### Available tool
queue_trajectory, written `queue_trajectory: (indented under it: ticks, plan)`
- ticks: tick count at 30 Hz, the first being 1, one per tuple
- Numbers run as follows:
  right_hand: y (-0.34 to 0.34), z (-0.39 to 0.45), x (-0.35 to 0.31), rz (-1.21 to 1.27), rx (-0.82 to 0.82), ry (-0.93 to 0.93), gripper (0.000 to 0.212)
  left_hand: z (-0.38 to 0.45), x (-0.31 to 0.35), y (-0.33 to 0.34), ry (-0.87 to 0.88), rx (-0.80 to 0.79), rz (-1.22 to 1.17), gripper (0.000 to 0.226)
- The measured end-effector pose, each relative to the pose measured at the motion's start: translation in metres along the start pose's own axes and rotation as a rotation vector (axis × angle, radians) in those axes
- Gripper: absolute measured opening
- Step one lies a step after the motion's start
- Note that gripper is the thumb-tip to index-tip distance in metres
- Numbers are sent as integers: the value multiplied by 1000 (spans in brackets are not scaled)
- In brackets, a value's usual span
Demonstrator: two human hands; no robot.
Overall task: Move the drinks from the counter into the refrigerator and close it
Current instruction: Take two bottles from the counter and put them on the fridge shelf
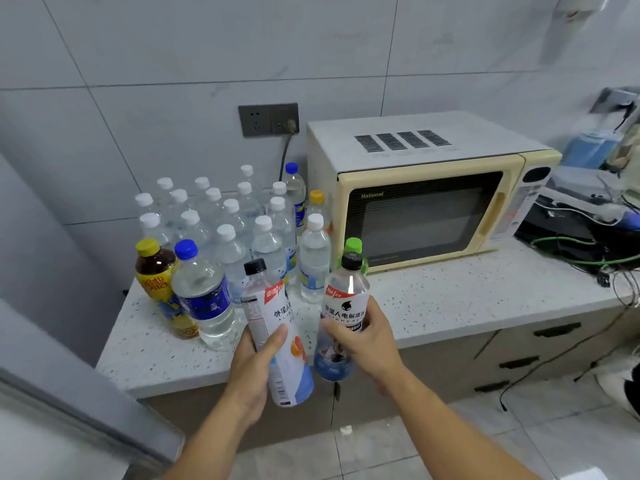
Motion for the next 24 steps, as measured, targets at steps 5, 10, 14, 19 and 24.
queue_trajectory:
  ticks: [5,10,14,19,24]
  plan:
    - [-14,-25,2,98,-42,82,32,-46,3,14,-79,82,-143,63]
    - [-13,-51,11,160,-89,144,28,-106,-6,13,-164,134,-220,71]
    - [10,-81,24,167,-170,174,28,-156,-15,-8,-176,226,-259,72]
    - [59,-130,37,135,-333,212,34,-210,-23,-55,-148,406,-225,71]
    - [116,-176,43,73,-458,229,38,-261,-28,-115,-93,558,-224,64]
Point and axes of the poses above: each hand's wrist, its own z-axis towards the middle knuckle, its own y-axis out of the palm, x = y × z, the point moved 4 cm from there along z, towards the middle knuckle, and after that the axes turned 3 degrees about z, right-handed, at the moved point
